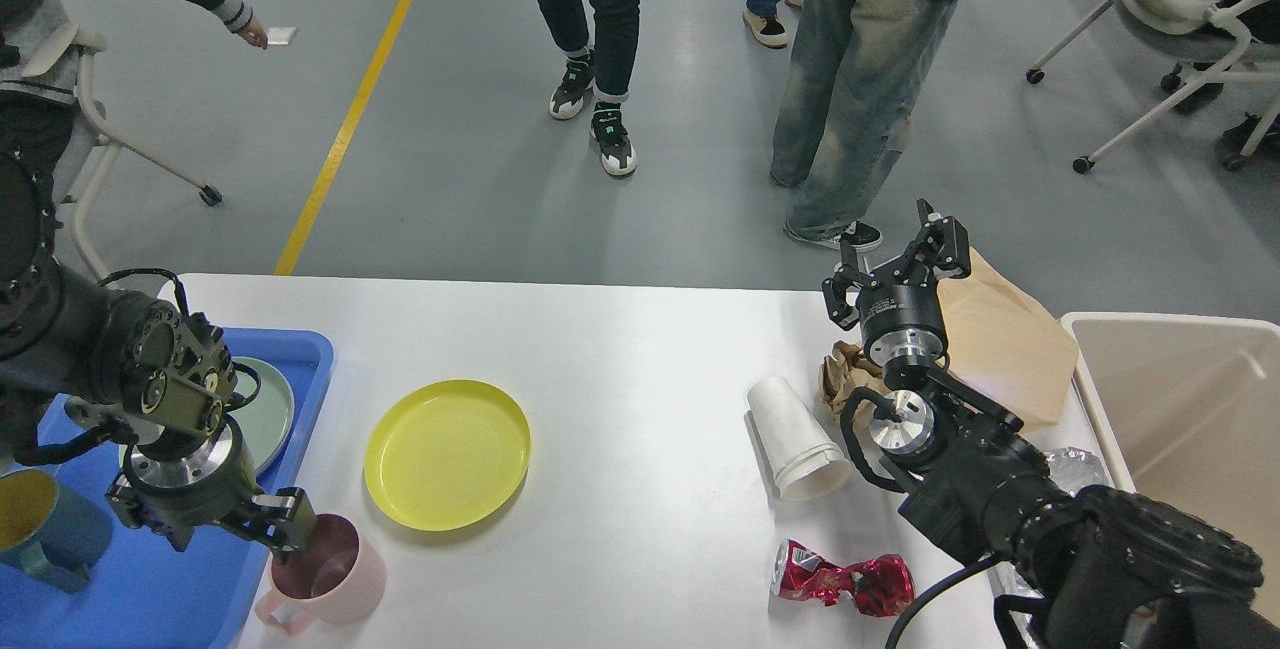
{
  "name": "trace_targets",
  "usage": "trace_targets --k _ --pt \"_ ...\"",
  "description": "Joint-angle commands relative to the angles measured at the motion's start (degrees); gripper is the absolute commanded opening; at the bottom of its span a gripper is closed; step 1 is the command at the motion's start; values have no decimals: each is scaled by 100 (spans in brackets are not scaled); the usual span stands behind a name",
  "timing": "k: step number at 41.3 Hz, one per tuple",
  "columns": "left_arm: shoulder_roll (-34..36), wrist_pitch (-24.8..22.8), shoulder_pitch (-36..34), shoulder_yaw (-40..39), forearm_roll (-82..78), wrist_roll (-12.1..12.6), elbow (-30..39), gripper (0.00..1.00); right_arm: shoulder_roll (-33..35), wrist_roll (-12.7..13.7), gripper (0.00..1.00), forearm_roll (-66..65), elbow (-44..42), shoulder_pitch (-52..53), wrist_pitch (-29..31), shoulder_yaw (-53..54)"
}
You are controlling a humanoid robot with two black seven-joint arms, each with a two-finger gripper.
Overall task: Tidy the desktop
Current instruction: 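Lower the left gripper onto the pink mug and grasp its rim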
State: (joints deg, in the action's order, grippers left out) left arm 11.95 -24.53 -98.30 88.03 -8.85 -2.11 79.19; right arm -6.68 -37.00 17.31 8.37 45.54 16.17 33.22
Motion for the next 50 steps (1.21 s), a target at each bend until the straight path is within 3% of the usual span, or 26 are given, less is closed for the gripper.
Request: trace_targets --k 1,10,20,30,33,36,41,47,48,50 --pt "35 211 258 -22 42 0 -9 92 8 0 100 0 -2 -1 0 0" --pt "176 1046 610 -216 217 0 -27 92 9 0 100 0 -2 -1 0 0" --pt "167 1214 873 -277 270 -9 -62 92 8 0 100 0 -2 -1 0 0" --pt "176 1741 1164 -392 296 -9 -62 90 9 0 100 0 -2 -1 0 0" --pt "176 1899 1208 -392 305 -9 -62 84 0 0 100 0 -2 -1 0 0" --pt "176 2110 1322 -435 305 -18 -62 70 8 0 100 0 -2 -1 0 0" --pt "158 2172 1383 -576 314 -18 -62 65 9 0 100 0 -2 -1 0 0" --pt "141 2172 1410 -576 305 -9 -62 32 8 0 100 0 -2 -1 0 0" --pt "132 2163 1410 -576 305 0 -62 22 0 0 100 0 -2 -1 0 0" --pt "141 2155 1410 -576 305 0 -62 14 0 0 100 0 7 -1 0 0"
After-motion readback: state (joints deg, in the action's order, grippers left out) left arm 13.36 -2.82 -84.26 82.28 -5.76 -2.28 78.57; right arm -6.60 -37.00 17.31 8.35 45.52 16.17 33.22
